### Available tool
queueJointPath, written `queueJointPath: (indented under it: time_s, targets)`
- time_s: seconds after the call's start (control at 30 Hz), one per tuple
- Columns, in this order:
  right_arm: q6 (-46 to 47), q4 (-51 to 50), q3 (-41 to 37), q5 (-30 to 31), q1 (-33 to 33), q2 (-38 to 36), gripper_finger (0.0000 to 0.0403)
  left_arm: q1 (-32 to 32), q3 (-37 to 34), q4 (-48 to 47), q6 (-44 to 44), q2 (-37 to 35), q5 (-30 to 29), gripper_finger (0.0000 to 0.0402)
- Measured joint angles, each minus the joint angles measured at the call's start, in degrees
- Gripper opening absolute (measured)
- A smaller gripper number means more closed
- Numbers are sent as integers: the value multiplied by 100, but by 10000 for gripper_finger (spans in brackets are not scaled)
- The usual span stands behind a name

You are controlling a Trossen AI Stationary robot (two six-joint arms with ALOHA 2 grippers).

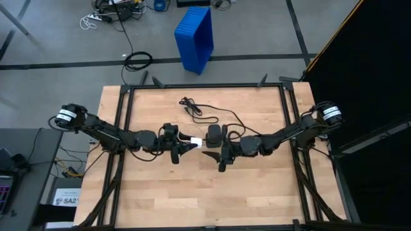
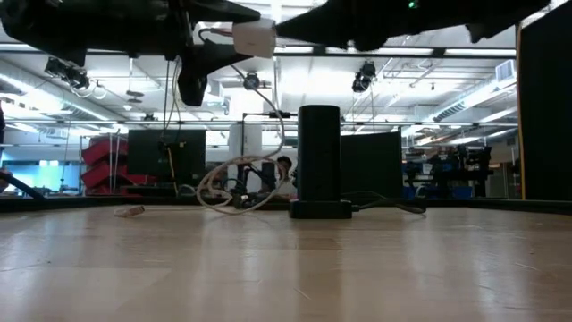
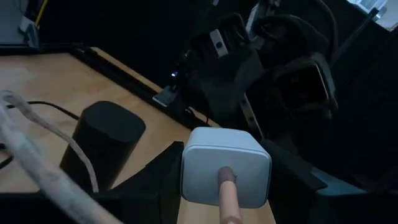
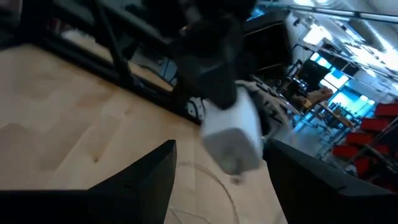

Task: Plug in charger
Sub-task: Insert the charger adapter into the black outlet

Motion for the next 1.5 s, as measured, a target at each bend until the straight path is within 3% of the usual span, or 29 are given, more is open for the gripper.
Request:
queueJointPath:
  time_s: [0.17,0.27,0.4,0.6,0.83,1.1,1.37,1.5]
  targets:
    - [-346,84,478,724,23,629,231,2,26,135,-87,231,-15,158]
    - [-331,78,563,838,37,726,227,1,32,312,-95,365,-9,158]
    - [-243,72,562,1035,123,723,191,-2,42,344,-81,418,22,158]
    - [-488,61,562,1317,256,710,104,-3,42,404,-161,419,42,157]
    - [-472,58,564,1554,379,627,104,3,67,483,119,421,177,158]
    - [262,-395,548,1847,492,21,83,-71,42,60,1897,-127,237,296]
    - [1964,-1484,551,1110,194,-632,83,-426,42,-1275,3189,-602,-565,295]
    - [2523,-1633,551,642,-83,-684,83,-640,43,-2102,3163,-604,-691,281]
